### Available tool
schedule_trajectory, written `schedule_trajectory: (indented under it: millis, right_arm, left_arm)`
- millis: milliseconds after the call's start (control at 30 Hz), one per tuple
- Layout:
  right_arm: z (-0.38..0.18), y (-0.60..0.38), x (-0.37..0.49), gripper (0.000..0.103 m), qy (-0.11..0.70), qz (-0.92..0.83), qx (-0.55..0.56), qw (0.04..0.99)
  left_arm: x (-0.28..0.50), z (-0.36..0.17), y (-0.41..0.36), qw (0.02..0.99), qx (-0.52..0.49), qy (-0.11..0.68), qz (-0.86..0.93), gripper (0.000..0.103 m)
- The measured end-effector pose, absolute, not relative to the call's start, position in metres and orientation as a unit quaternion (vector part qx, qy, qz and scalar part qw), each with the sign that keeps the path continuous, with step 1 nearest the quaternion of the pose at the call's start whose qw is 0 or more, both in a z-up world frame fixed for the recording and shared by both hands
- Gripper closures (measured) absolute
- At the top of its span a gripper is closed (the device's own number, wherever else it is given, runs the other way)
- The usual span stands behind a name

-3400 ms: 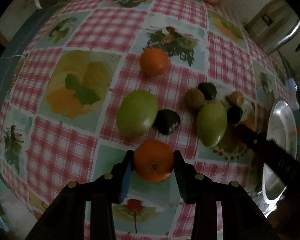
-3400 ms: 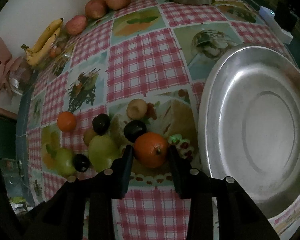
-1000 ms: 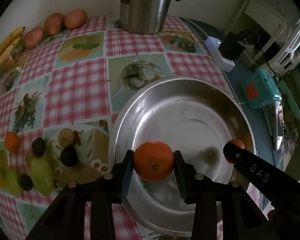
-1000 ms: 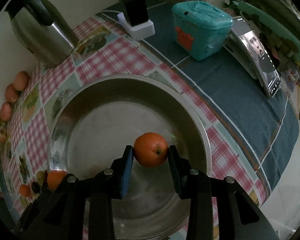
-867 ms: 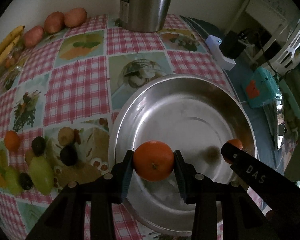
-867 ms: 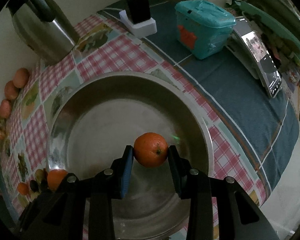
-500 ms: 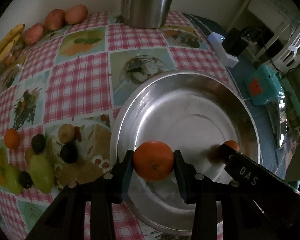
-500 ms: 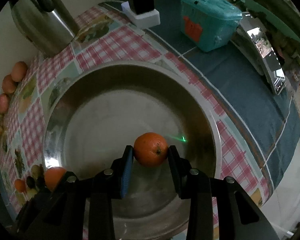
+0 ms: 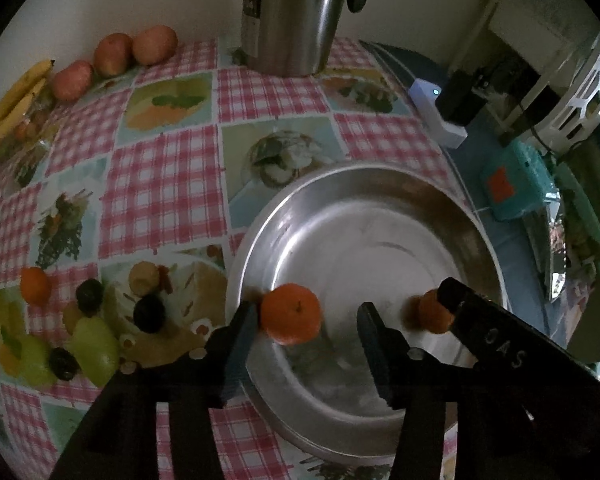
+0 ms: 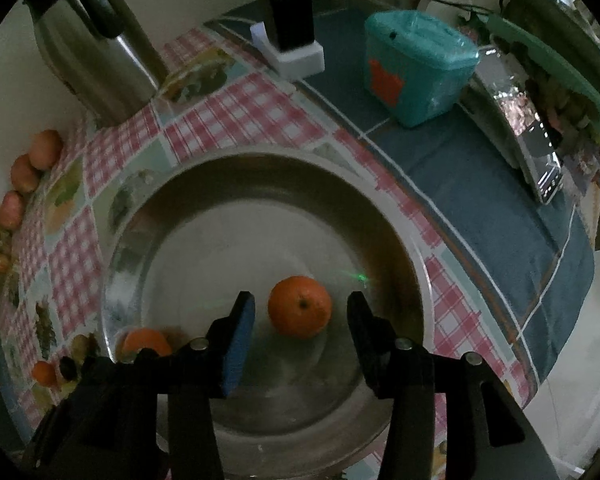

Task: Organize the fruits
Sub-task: 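Open the left tool dropping its tangerine while the right tool releases its tangerine, then move both open tools back toward the fruit cluster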

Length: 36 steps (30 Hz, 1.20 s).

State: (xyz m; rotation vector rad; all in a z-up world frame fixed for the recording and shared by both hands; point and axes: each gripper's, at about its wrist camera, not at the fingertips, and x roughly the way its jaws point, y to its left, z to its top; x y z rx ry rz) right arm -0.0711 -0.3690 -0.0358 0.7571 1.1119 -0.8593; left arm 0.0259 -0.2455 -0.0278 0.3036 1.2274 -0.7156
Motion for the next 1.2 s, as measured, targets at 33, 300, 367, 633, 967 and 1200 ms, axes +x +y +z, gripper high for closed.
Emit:
schedule_trajectory:
  millis: [33,300,367,633,967,1200]
  right_arm:
    - [-0.033,-0.369,-0.071,0.053,0.495,-0.386,0.339,0.701]
    - [-0.012,-0.369,-0.078,0.054,0.474,-0.391,0.338,0.712]
    - [-0.011,-0.367,-0.079,0.054,0.474,-0.389,0.34,0.713]
    - [-0.01,-0.353,-0.067,0.054,0.486,-0.374,0.32,0.722]
    - [-0.007,-0.329,-0.048,0.054,0.5,-0.349,0.291,0.738]
    - [-0.004,-0.308,-0.031,0.054,0.51,-0.324,0.267,0.751]
  left_arm:
    - [0.027,-0.025,-0.244,0.75,0.138,0.56,-0.325,0.044]
    - [0.046,-0.018,-0.225,0.761,0.121,0.57,-0.286,0.04]
    - [0.054,-0.018,-0.214,0.763,0.114,0.578,-0.266,0.04]
    - [0.089,-0.015,-0.16,0.777,0.065,0.595,-0.193,0.039]
    - [0.122,-0.02,-0.1,0.785,0.023,0.608,-0.114,0.038]
    - [0.133,-0.022,-0.076,0.783,-0.007,0.615,-0.09,0.037]
